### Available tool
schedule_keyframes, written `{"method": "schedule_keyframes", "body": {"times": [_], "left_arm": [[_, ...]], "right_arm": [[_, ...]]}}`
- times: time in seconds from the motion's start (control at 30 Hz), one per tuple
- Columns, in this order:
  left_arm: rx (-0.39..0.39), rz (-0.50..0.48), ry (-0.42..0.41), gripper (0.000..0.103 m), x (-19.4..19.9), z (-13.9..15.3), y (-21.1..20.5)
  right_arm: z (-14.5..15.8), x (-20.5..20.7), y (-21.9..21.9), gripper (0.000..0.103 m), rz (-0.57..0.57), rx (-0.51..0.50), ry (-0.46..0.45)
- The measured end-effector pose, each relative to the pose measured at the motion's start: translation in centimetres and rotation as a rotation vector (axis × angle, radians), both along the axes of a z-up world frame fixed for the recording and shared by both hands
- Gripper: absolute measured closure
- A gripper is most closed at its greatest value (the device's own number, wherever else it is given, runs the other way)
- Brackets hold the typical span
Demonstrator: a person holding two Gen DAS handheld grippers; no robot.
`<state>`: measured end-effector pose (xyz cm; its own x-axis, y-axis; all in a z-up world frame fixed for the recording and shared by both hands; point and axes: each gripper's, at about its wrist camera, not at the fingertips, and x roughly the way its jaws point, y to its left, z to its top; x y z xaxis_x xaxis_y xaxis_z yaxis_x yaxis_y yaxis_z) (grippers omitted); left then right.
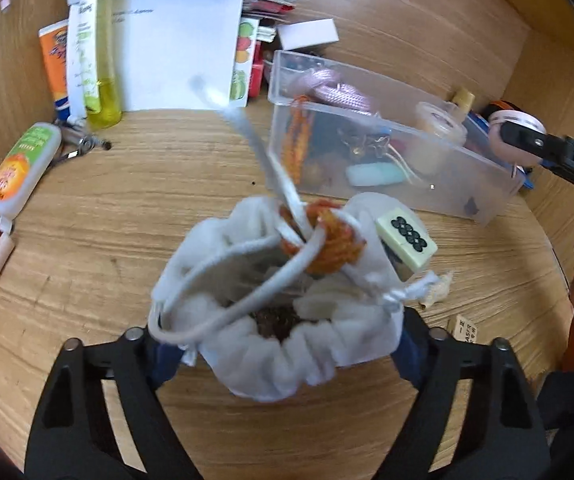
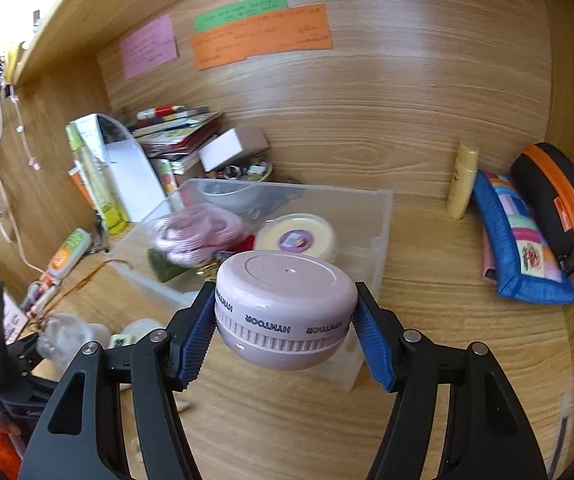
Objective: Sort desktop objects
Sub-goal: 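Lift the white pouch with the left tool while the right tool sets the pink compact into the box, then lower the white pouch into the clear box and open the left tool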
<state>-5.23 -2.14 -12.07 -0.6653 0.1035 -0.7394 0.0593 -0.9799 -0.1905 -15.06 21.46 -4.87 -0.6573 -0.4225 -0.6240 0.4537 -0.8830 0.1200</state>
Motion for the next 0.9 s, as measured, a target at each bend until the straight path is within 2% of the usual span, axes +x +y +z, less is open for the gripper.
{"method": "schedule_keyframes", "body": {"times": [0.13,0.3,0.47,0.67,0.9], "left_arm": [[0.049,-0.002,0.008,0.030,-0.2,0.3,-1.2],[0.043,0.039,0.019,0.032,-0.2,0.8,-2.5],[0.042,0.058,0.063,0.033,-0.7,2.9,-3.7],[0.048,0.016,0.126,0.034,-2.6,6.2,-3.4],[0.067,-0.068,0.163,0.036,-5.6,8.6,-1.3]], "right_arm": [[-0.2,-1.0,-0.3,0.041,0.002,0.020,-0.004],[-0.6,-1.7,-0.6,0.042,0.003,0.045,-0.011],[-1.0,-2.2,-0.8,0.042,0.006,0.055,-0.014],[-1.5,-2.3,-1.4,0.042,0.018,0.068,-0.014],[-1.7,-2.3,-2.5,0.042,0.046,0.078,-0.006]]}}
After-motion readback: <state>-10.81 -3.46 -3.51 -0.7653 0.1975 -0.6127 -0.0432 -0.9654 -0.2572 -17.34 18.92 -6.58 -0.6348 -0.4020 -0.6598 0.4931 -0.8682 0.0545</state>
